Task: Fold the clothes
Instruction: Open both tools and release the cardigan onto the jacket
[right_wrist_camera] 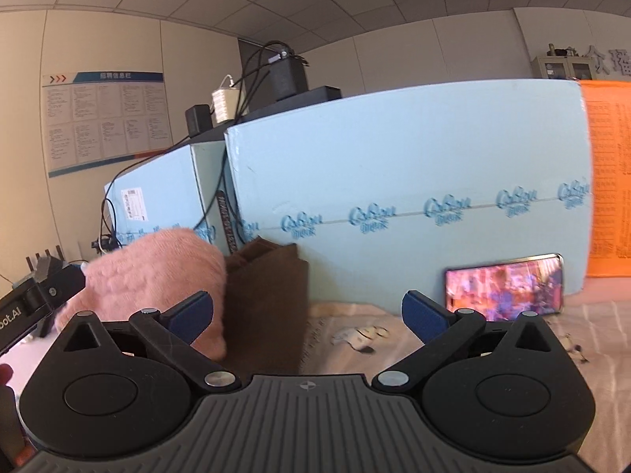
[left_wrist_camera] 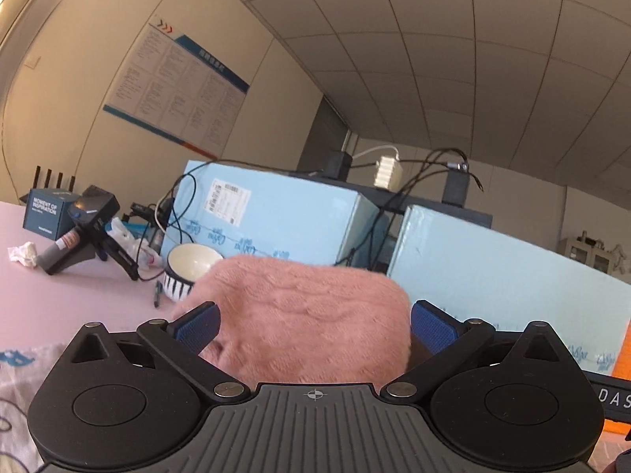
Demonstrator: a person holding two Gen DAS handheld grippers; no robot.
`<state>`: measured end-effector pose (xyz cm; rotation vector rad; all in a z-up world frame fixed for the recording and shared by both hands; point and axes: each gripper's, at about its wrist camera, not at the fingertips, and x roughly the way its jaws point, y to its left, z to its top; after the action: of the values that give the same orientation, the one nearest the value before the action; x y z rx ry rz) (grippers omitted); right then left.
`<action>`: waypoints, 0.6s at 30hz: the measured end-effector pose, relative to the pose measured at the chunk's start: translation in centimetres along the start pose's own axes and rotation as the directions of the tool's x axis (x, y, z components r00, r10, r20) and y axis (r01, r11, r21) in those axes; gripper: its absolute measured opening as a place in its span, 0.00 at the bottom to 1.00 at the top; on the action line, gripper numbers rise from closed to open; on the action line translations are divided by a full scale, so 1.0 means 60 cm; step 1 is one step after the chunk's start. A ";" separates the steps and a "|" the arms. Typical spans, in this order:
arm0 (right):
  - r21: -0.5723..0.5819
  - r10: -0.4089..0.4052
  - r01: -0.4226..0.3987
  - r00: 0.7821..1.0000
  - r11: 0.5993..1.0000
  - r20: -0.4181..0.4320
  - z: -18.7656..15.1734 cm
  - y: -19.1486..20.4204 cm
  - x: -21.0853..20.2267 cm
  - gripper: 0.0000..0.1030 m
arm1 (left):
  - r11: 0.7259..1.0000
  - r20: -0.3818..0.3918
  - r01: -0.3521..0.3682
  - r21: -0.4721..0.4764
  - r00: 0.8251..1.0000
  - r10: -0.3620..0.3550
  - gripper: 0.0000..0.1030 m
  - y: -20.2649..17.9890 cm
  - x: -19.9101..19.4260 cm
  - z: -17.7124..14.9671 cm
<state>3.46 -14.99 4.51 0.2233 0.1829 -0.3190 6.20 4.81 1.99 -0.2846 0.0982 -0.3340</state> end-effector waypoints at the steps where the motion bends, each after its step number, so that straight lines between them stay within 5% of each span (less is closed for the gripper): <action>1: -0.003 0.000 0.000 1.000 1.000 0.000 -0.008 -0.006 -0.004 1.00 | 1.000 -0.010 -0.011 -0.003 1.000 0.011 1.00 -0.007 -0.006 -0.005; 7: -0.034 0.019 -0.018 0.999 0.999 0.031 -0.044 -0.024 -0.017 1.00 | 0.985 0.041 -0.147 0.094 0.989 0.144 1.00 -0.039 -0.033 -0.035; 12: -0.116 -0.014 0.028 0.992 0.993 0.127 -0.063 -0.020 -0.024 1.00 | 0.941 0.109 -0.277 0.192 0.959 0.260 1.00 -0.062 -0.041 -0.055; 18: -0.158 -0.023 0.050 0.985 0.986 0.169 -0.075 -0.016 -0.029 1.00 | 0.923 0.134 -0.274 0.271 0.960 0.246 1.00 -0.083 -0.040 -0.067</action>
<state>0.88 -14.25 0.39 0.0324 0.0470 -0.3559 1.82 0.08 -0.27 0.0032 -0.0098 -0.0659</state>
